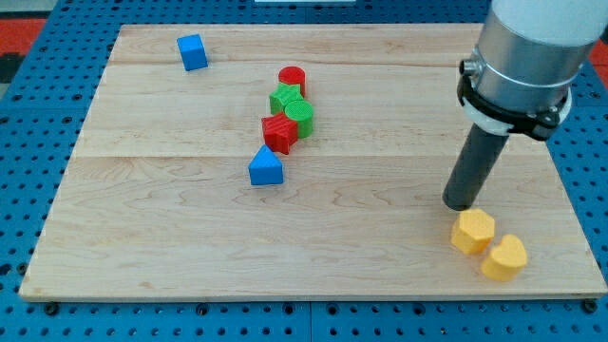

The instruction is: Push the yellow heart and yellow hexagon a bit up

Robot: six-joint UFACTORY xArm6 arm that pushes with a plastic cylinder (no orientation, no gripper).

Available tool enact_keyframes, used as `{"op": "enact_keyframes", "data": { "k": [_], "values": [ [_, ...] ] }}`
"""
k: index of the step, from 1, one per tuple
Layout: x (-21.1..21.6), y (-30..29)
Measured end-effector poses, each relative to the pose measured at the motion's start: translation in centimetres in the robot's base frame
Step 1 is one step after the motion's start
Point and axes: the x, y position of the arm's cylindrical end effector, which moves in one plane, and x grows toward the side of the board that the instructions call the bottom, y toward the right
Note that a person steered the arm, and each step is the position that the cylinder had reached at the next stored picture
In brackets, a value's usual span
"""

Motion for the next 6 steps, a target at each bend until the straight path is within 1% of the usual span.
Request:
{"op": "enact_keyframes", "data": {
  "k": [1,2,3,4,5,6],
  "values": [
    [-2.3,-1.5],
    [-3.9,3.0],
    [3.8,11.3],
    [10.4,9.6],
    [10.5,3.5],
    [8.1,-0.9]
  ]
}}
